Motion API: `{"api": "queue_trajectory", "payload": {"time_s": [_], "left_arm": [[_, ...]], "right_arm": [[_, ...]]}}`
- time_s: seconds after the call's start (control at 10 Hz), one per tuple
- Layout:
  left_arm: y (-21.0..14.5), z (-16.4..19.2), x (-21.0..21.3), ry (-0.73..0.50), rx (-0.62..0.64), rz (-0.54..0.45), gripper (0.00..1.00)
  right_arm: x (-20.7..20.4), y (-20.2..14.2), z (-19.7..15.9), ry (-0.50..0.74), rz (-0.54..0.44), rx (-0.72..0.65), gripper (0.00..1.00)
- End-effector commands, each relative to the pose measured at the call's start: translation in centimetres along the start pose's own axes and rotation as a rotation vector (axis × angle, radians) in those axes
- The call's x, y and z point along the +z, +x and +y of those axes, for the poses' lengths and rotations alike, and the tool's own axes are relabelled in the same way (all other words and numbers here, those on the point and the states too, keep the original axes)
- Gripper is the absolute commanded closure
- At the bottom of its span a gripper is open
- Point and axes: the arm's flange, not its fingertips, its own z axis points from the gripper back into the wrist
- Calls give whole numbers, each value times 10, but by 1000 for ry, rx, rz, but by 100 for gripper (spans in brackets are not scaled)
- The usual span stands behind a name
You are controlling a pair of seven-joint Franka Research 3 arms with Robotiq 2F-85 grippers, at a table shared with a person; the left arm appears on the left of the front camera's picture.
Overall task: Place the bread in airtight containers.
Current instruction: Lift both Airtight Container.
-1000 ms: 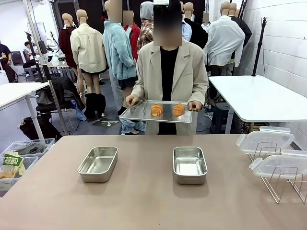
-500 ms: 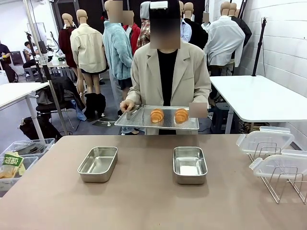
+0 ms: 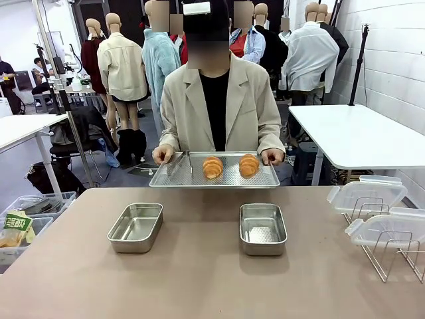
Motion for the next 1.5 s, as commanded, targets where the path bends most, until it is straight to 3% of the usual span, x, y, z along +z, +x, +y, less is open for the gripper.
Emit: {"api": "queue_trajectory", "payload": {"time_s": [0.0, 0.9, 1.4], "left_arm": [[0, 3, 1, 6, -11, -2, 0], [0, 0, 0, 0, 0, 0, 0], [28, -104, -4, -165, -164, 6, 0]], "right_arm": [[0, 0, -1, -2, 0, 2, 0], [0, 0, 0, 0, 0, 0, 0], [80, 42, 149, 325, -69, 322, 0]]}}
